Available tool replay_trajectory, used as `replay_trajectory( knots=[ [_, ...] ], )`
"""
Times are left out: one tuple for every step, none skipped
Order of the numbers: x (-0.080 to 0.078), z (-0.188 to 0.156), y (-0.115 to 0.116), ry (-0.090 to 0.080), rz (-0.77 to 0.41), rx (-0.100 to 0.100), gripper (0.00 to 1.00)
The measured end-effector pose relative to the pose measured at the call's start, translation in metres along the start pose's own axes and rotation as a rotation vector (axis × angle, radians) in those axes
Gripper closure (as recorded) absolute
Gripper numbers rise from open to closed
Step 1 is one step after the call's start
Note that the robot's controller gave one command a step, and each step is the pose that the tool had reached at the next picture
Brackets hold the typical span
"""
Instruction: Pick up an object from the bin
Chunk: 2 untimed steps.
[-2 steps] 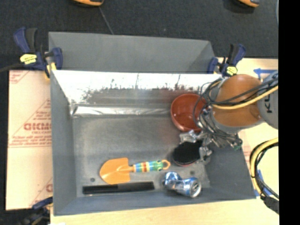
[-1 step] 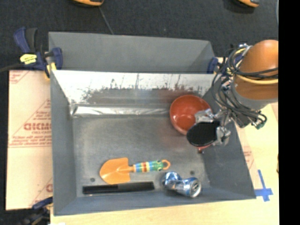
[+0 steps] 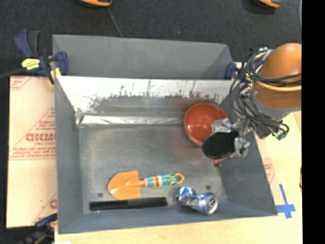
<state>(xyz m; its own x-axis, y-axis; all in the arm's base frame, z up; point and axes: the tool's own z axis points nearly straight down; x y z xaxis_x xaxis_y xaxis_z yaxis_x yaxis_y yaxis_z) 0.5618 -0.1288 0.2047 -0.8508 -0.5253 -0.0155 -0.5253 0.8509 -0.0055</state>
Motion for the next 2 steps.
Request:
replay_trajectory(
  knots=[
    [-0.005,0.068,-0.016,-0.005,-0.075,0.004,1.0],
    [0.038,0.115,-0.009,-0.011,-0.134,0.011,1.0]
  ],
)
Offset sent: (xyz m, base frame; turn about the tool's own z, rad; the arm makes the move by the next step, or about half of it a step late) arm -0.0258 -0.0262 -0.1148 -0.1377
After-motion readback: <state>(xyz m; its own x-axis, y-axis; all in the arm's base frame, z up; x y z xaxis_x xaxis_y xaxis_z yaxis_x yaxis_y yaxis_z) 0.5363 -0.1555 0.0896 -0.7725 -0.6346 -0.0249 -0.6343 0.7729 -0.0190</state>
